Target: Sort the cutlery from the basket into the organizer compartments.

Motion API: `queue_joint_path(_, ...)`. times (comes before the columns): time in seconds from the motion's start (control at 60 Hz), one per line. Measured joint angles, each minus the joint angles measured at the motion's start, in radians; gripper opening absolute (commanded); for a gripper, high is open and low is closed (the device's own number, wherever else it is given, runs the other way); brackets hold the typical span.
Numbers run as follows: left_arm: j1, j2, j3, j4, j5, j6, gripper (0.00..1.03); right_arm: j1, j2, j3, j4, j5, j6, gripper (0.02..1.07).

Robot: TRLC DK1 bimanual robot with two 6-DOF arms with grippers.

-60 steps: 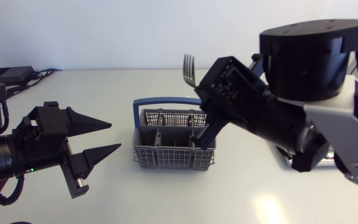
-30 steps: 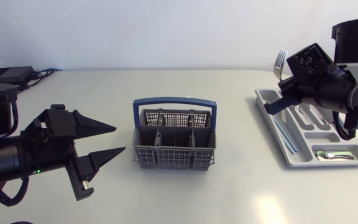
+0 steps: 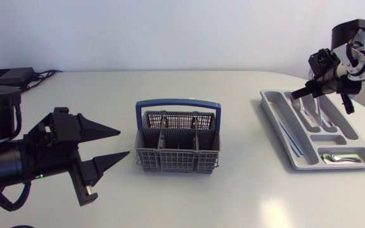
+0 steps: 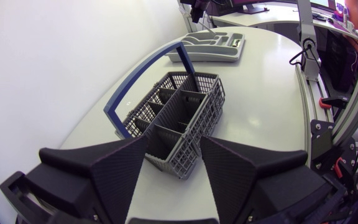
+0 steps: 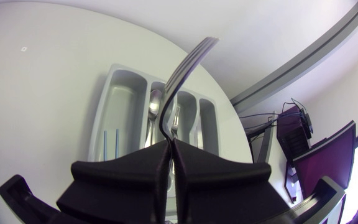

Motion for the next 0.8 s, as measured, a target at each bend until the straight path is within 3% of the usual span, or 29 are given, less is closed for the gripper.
queue_joint_path(0.4, -0.058, 0.023, 0.025, -0.026, -0.059, -0.005, 0.6, -0.097, 0.262, 0.231, -0.011, 0.062, -0.007, 0.08)
queue_joint_path(0.8, -0.112, 0.029, 0.042, -0.04, -0.109, -0.027, 0.6, -0.159, 0.443, 0.441, -0.16, 0.07, -0.008, 0.08)
